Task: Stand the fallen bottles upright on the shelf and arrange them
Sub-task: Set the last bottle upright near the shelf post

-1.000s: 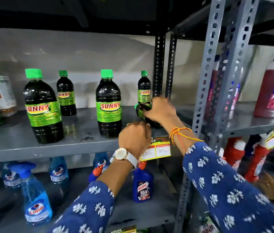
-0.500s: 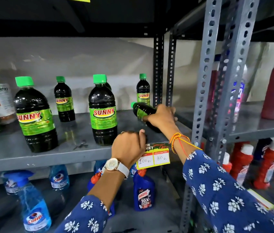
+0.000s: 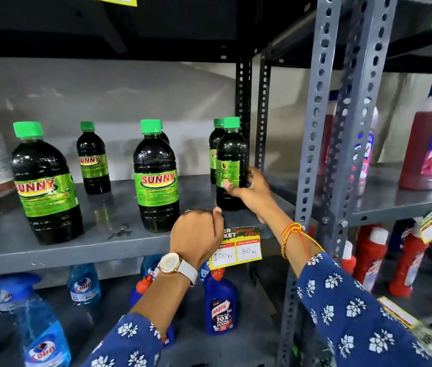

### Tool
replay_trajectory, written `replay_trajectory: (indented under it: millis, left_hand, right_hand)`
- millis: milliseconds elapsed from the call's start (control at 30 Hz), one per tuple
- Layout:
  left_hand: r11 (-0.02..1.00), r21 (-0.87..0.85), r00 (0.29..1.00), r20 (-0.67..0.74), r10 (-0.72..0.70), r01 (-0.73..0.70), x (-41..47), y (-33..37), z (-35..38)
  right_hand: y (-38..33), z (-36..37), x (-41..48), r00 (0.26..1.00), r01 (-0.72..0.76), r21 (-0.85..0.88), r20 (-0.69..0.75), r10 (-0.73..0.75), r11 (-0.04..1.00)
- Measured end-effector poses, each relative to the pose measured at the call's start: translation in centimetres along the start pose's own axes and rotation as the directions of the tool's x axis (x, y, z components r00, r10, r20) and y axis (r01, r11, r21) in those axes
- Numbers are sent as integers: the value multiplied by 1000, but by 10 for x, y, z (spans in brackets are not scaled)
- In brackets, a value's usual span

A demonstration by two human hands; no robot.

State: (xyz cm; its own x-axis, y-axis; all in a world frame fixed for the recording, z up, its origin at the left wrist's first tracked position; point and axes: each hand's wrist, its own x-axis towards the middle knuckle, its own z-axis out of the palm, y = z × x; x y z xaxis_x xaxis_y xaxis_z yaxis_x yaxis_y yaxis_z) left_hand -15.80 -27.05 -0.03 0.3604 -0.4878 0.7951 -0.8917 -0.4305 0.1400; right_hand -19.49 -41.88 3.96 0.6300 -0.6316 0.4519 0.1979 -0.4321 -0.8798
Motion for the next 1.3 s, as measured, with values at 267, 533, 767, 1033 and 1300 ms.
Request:
replay_trajectory:
  millis: [267, 533, 767, 1033, 1300]
  left_hand:
    - [1000, 1, 1000, 14, 9, -9, -2, -1, 1]
    - [1000, -14, 1000, 5, 22, -22, -2, -2, -2]
    - [999, -1, 999, 22, 40, -40, -1, -2, -1]
    - [1000, -16, 1000, 10, 18, -18, -2, -3, -3]
    - [1000, 2, 1000, 7, 25, -25, -1, -2, -3]
  right_hand:
    - [-3, 0, -4, 997, -81, -40, -14, 80, 996]
    - [-1, 0, 2, 994, -80, 42, 80, 77, 996]
    - [1, 4, 4, 998, -61, -39, -20, 61, 997]
    - [-1, -6, -4, 985, -88, 265, 165, 44, 960]
    - [0, -1, -2, 997, -53, 90, 61, 47, 995]
